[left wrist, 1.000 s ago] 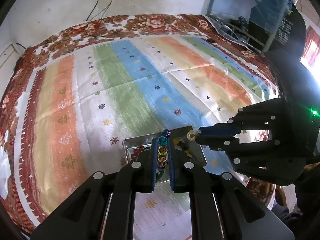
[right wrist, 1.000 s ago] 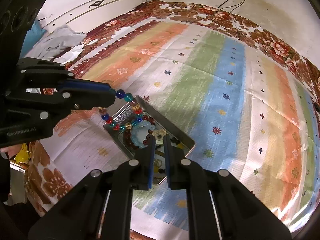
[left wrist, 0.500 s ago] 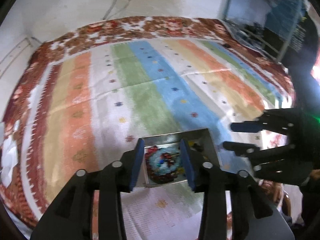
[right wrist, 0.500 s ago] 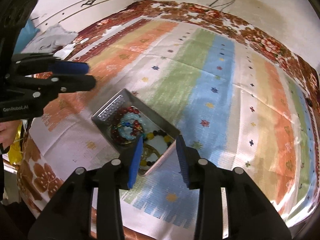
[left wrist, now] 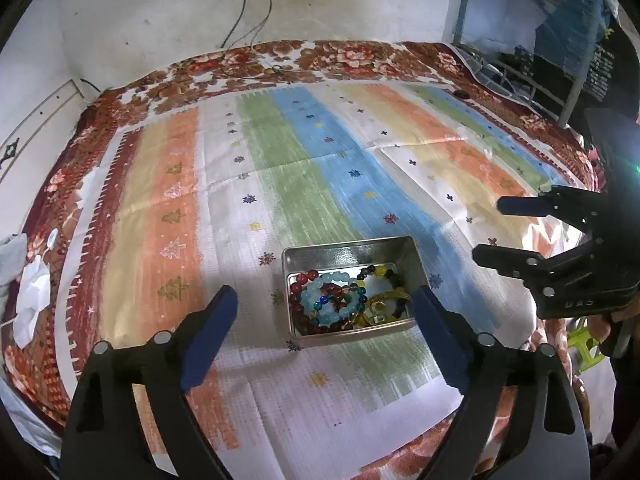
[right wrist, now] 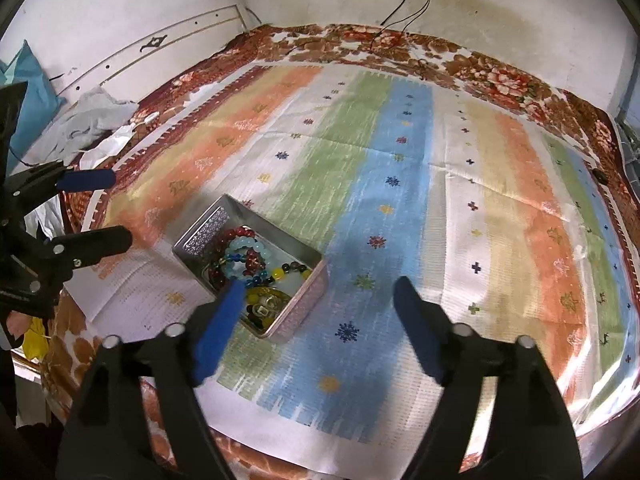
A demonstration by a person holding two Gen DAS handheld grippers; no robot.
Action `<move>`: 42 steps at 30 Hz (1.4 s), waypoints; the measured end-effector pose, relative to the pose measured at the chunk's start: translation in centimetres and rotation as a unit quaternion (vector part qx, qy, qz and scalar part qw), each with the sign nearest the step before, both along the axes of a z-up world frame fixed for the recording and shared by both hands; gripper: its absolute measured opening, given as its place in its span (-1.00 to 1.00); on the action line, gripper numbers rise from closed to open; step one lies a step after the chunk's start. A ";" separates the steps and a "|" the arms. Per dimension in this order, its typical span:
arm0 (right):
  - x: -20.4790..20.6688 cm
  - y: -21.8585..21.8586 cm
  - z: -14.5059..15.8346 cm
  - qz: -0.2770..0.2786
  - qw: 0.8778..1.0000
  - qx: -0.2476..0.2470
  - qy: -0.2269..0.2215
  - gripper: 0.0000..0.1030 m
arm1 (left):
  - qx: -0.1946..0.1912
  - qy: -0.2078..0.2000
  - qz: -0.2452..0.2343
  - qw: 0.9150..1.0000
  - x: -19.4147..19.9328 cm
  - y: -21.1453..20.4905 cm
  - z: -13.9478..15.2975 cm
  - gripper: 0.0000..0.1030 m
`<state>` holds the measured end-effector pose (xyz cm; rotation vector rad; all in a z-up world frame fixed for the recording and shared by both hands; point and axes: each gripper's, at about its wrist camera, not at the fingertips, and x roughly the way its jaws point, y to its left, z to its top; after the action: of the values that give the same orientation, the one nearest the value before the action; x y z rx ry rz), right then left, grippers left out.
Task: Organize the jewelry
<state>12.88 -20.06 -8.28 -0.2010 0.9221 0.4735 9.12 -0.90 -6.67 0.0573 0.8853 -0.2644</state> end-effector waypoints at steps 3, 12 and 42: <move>-0.4 -0.6 0.4 -0.012 1.000 0.003 -0.012 0.81 | 0.003 -0.004 0.005 1.000 -0.3 0.0 0.1 0.89; -1.6 -1.4 1.3 -0.020 0.999 0.011 -0.030 0.91 | 0.014 0.003 0.016 1.000 -1.4 -0.2 -0.5 0.89; -4.5 -1.6 3.2 -0.014 0.998 0.036 -0.045 0.91 | 0.013 -0.045 0.024 0.999 -4.1 -1.3 2.1 0.89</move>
<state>8.34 -21.62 -5.13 -0.1429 0.8169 0.4681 5.05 -2.24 -4.60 0.0719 0.7997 -0.2043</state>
